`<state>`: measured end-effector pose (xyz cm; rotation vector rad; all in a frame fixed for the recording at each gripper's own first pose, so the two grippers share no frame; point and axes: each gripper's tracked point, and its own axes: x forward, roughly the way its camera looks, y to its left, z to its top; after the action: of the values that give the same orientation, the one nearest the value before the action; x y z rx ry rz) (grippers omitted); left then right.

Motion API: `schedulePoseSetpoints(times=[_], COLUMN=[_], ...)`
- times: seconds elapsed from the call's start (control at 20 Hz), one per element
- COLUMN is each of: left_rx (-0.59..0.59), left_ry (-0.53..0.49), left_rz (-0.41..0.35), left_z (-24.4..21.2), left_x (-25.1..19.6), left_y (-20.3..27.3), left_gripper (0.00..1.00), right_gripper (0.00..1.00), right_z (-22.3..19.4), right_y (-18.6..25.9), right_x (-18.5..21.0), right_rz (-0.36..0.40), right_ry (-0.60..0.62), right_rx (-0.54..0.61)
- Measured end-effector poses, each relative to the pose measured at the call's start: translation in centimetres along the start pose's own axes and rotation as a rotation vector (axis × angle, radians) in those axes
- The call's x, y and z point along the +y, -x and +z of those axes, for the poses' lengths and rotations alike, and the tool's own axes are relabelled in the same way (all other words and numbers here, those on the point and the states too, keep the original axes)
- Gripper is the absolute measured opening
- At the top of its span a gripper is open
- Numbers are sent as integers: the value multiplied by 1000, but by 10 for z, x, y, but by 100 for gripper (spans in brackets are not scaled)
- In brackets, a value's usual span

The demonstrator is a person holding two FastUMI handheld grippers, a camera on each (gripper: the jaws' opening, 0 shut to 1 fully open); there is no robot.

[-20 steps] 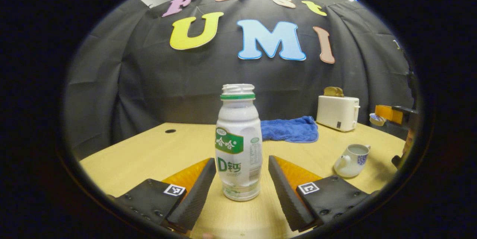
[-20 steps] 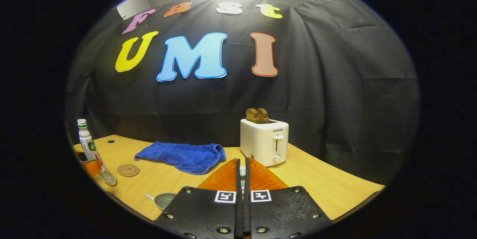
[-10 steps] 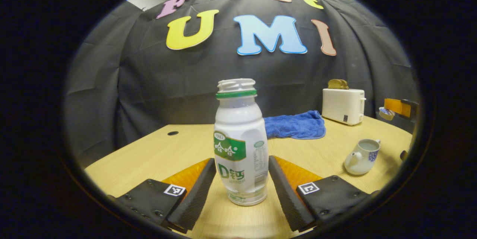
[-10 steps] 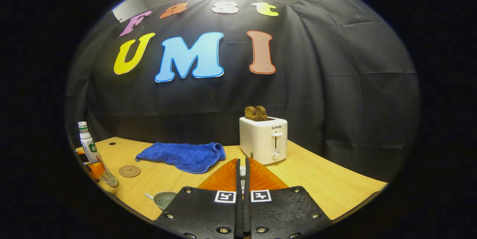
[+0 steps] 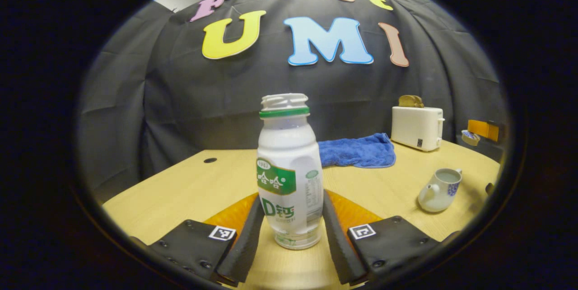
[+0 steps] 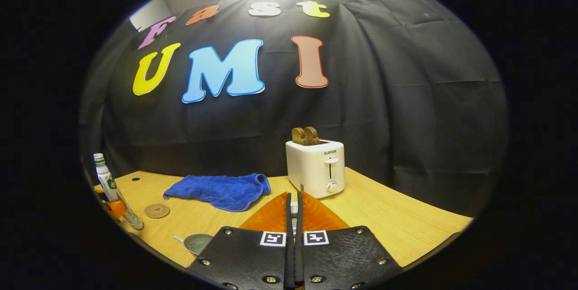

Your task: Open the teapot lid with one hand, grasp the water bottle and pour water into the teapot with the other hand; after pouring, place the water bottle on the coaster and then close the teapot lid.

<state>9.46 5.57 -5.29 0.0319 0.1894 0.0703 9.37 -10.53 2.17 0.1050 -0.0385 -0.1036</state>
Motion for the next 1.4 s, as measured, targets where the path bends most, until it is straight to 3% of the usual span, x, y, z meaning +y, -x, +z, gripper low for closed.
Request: schedulePoseSetpoints(times=[0.15, 0.25, 0.3, 0.45, 0.75, 0.8, 0.95, 1.2, 1.25, 1.4], left_rx=[-12, -21, -24, -26, -53, -61, -83, -92, -97, -109], left_ry=[-74, -161, -201, -332, -558, -600, -722, -886, -921, -1014], left_rz=[-16, -12, -8, 0, 23, 28, 42, 60, 63, 71], left_z=[4, 8, 8, 11, 23, 26, 33, 37, 38, 40], left_x=[-14, -22, -24, -38, -57, -59, -67, -75, -77, -84], left_y=[0, 0, 1, 0, 5, 7, 11, 10, 10, 11], left_gripper=[78, 76, 80, 76, 82, 71, 82, 82, 76, 76], right_gripper=[0, 0, 0, 0, 0, 0, 0, 0, 0, 0], right_z=[-1, -2, -3, -3, -6, -7, -8, -10, -11, -12], right_y=[-2, -2, -3, -4, -8, -8, -9, -9, -10, -10], right_x=[-6, -9, -11, -16, -29, -30, -34, -41, -41, -43], right_rz=[-20, -27, -30, -47, -78, -79, -90, -96, -96, -99], right_ry=[-6, -14, -16, -13, -31, -35, -48, -85, -88, -94], right_rx=[4, 7, 9, 9, 14, 16, 20, 26, 27, 28])
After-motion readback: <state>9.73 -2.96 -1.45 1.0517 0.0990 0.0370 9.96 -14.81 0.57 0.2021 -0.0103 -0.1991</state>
